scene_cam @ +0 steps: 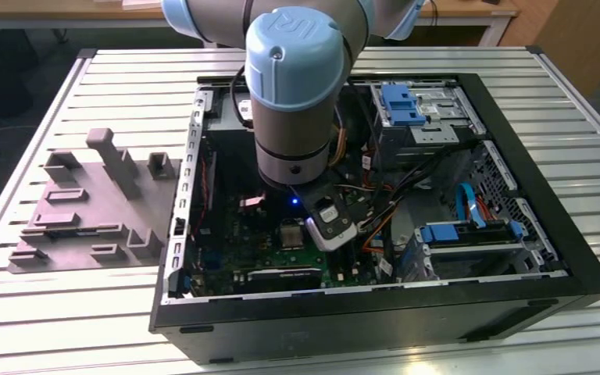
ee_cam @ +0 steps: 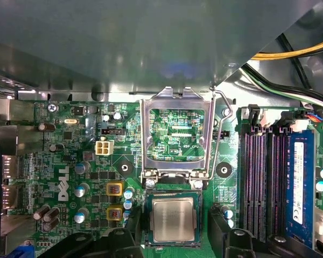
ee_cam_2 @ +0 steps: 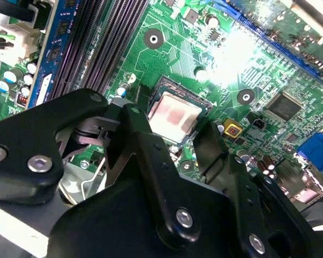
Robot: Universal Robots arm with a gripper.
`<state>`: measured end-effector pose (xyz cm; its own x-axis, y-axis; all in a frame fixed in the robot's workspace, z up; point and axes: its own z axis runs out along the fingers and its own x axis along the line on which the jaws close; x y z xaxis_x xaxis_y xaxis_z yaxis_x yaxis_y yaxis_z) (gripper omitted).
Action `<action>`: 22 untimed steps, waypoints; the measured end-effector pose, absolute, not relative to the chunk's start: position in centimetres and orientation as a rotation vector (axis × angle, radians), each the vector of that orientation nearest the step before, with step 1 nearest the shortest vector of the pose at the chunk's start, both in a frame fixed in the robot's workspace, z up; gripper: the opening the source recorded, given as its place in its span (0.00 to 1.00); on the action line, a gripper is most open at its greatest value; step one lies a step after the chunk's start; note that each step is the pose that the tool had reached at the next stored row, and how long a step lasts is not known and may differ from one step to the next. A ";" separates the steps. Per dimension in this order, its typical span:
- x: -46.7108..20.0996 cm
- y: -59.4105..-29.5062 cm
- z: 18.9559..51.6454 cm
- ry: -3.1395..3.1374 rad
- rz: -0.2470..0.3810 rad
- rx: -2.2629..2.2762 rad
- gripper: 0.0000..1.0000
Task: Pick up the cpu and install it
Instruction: 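Place the cpu into insertion slot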
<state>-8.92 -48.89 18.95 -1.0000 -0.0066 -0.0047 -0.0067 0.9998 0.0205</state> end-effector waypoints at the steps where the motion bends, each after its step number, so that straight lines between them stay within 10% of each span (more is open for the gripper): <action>1: -8.9 -48.9 18.9 3.137 0.032 -0.010 0.60; 8: -8.9 -48.9 19.0 3.137 0.032 -0.009 0.45; 22: -8.9 -49.0 19.1 3.136 0.031 0.031 0.45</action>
<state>-8.87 -48.96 19.07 -0.9998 0.0200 -0.0046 0.0199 0.9996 0.0201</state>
